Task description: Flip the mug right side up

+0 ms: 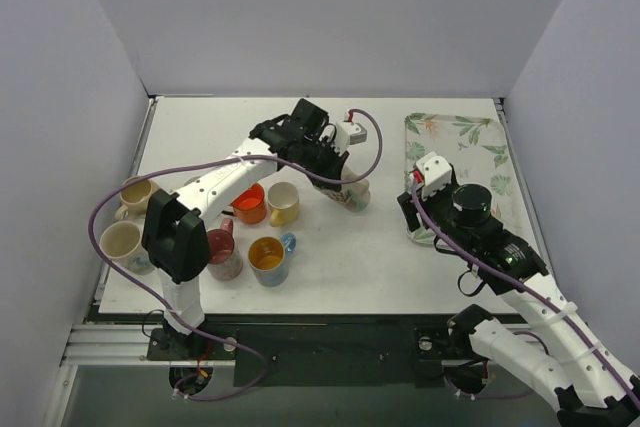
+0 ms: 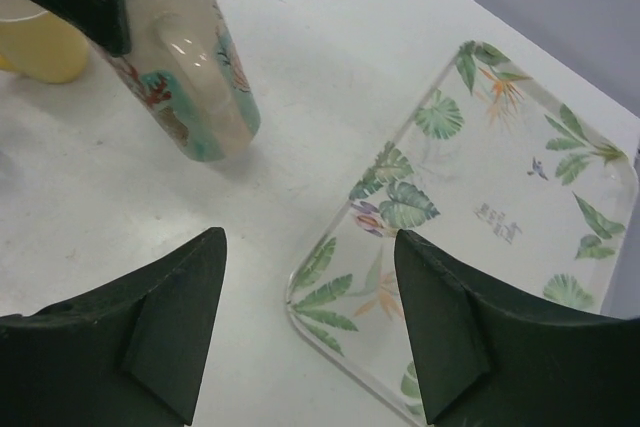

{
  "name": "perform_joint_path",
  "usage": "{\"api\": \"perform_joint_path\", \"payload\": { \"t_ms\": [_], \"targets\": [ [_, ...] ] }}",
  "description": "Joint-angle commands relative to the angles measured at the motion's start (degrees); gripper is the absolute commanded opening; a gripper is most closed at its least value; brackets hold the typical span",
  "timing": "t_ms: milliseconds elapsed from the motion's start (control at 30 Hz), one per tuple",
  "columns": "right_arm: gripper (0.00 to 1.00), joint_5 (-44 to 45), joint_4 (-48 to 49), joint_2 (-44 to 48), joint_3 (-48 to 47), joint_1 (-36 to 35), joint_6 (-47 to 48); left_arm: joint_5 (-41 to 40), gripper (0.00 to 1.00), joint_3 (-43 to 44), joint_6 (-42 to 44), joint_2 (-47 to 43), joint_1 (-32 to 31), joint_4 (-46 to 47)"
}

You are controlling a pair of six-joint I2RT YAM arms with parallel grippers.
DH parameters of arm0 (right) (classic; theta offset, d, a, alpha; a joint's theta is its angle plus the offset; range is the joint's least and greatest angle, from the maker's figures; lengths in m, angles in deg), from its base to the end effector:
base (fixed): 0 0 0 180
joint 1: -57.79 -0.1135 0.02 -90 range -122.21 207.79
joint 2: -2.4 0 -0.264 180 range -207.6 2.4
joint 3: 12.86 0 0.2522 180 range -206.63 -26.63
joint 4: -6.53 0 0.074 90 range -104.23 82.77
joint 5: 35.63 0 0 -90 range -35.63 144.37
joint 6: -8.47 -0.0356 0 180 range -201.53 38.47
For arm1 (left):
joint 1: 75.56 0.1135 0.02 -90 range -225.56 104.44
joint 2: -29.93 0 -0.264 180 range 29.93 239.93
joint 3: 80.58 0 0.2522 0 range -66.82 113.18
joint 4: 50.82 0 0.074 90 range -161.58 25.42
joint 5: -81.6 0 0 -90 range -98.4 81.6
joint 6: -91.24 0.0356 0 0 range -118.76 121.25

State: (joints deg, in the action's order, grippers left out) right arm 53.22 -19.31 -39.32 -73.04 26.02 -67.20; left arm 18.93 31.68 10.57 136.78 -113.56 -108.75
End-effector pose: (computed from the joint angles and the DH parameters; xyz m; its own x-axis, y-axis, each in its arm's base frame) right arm 0.1449 0.0906 0.3550 0.0287 -0.2733 -0.9615 -0.5534 0.7967 -0.2430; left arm 0.3145 -0.2665 0.3061 -0.4927 0.5677 -0.6595 0.8583 0.4419 -0.2609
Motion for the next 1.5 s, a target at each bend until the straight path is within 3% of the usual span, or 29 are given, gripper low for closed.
{"api": "perform_joint_path", "payload": {
  "t_ms": [0,133,400,467,633,767,1133,1300,1467],
  "targets": [
    [0.63,10.7,0.38,-0.21,-0.7,4.06,-5.43,-1.31,0.0,9.77,3.42,-2.87,-1.11,1.03],
    [0.63,12.92,1.61,-1.44,0.0,11.36,-11.15,-4.55,0.0,17.32,5.7,-4.8,-1.2,-9.15],
    [0.63,11.7,-1.02,-3.2,-1.75,12.08,-12.13,-22.3,0.0,21.04,11.68,-18.84,0.64,-29.99],
    [0.63,11.52,-1.19,-2.85,-1.93,12.08,-12.48,-23.2,0.0,18.94,11.51,-22.97,4.41,-33.78],
    [0.63,9.68,-2.69,-1.71,-3.24,11.91,-12.92,-24.52,0.0,10.68,14.49,-31.86,21.52,-39.58],
    [0.63,8.44,-2.43,0.75,-3.07,11.82,-13.1,-24.52,0.0,6.29,16.07,-35.91,27.44,-44.95],
    [0.63,7.21,-1.99,3.48,-2.89,11.55,-13.54,-22.85,0.0,-13.66,19.07,-37.94,40.19,-45.23],
    [0.63,5.98,-1.2,3.22,-2.54,11.55,-13.71,-20.3,0.0,-20.79,20.38,-39.17,40.72,-45.05],
    [0.63,7.04,-1.45,2.08,-2.63,11.47,-13.62,-22.5,0.0,-29.93,20.83,-37.24,41.78,-39.0]
  ]
}}
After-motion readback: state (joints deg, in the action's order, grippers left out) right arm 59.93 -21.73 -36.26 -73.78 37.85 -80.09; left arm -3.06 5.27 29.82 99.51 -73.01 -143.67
